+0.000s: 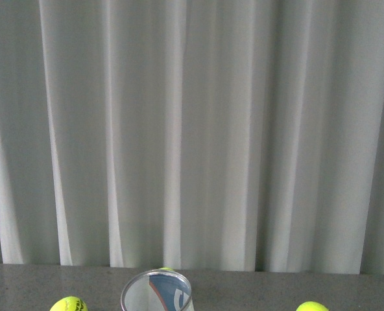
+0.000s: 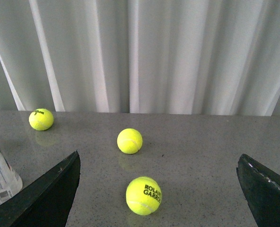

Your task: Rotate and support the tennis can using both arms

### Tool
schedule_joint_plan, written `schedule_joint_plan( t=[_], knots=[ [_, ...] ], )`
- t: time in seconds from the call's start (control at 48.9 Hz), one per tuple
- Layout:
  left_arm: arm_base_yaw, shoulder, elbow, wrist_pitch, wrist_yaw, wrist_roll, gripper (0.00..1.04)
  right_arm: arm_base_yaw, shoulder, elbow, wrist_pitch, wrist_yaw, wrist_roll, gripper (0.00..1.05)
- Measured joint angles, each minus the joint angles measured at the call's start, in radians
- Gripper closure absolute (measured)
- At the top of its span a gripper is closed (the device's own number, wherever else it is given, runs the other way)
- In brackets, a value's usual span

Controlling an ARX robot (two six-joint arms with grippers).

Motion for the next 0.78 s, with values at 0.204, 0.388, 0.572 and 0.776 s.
schedule_joint_plan(
  t=[0.204,0.388,0.572,0.776],
  knots=[
    [0.0,0.0,0.0,0.0,0.0,0.0,0.07,0.0,0.0,0.0,0.0,0.0,0.0,0.07],
    [0.0,0.0,0.0,0.0,0.0,0.0,0.07,0.0,0.0,0.0,0.0,0.0,0.0,0.07],
    [0.0,0.0,0.0,0.0,0.0,0.0,0.07,0.0,0.0,0.0,0.0,0.0,0.0,0.07],
    [0.0,0.0,0.0,0.0,0.0,0.0,0.07,0.0,0.0,0.0,0.0,0.0,0.0,0.07]
  ],
)
